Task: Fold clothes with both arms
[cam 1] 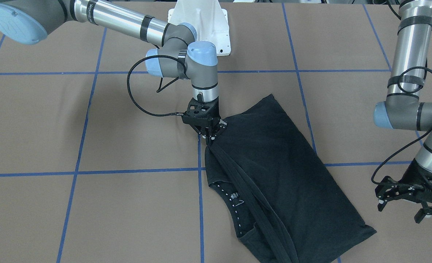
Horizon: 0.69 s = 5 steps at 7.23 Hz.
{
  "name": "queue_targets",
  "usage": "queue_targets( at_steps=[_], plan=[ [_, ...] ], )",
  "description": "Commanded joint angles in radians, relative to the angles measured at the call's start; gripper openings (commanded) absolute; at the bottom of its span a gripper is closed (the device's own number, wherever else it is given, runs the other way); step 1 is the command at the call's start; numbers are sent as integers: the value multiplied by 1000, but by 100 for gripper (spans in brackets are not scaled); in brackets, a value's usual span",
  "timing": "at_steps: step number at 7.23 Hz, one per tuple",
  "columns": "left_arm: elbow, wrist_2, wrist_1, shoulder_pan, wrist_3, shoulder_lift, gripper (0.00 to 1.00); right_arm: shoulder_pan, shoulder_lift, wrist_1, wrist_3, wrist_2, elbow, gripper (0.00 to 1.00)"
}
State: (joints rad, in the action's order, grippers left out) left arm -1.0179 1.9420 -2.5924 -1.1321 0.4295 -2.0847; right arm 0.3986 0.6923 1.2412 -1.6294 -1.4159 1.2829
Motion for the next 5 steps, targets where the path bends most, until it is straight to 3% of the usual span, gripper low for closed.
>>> queue_targets(
  at_steps=[1,3,5],
  plan=[
    [-1,0,0,0,0,0,100,-12,12,10,0,0,66,0],
    [-2,0,0,0,0,-2,100,-84,42,203,-23,18,247,0],
    [-4,2,0,0,0,-2,100,-226,177,268,-56,151,459,0]
  ],
)
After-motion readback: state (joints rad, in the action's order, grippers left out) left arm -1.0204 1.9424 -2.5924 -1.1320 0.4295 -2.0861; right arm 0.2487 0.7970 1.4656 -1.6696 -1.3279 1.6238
